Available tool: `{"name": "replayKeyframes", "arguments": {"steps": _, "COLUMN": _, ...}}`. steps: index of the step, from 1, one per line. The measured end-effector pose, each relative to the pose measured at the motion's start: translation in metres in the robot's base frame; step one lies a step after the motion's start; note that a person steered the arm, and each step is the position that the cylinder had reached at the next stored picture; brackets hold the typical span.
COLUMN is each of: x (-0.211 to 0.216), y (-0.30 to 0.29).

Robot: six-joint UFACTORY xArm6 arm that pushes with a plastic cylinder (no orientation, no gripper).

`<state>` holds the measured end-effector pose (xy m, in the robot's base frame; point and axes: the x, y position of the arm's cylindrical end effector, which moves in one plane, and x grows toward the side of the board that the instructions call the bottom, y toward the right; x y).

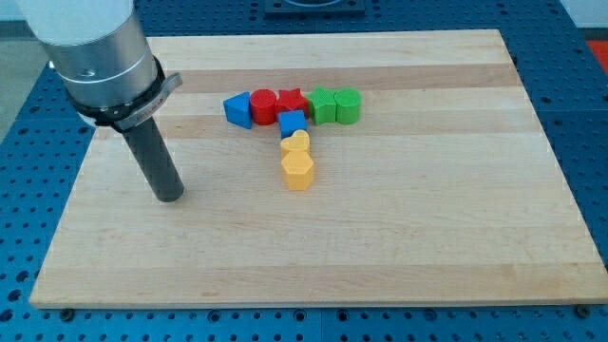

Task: Push group of blocks a bit right

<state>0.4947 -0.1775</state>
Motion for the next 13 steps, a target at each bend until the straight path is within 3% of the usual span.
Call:
{"name": "replayKeyframes", "arguments": {"steps": 1, "x": 0.000, "y": -0.001}}
{"name": "replayKeyframes", "arguments": {"steps": 5, "x": 0.018, "y": 0.146}}
{"name": "replayKeyframes", "arguments": {"steps": 8, "x": 0.014, "y": 0.152}}
{"name": "replayKeyframes", "arguments": {"steps": 11, "x": -0.020, "y": 0.204}}
{"name": "replayKeyframes", "arguments": {"steps": 13, "x": -0.021, "y": 0.153}}
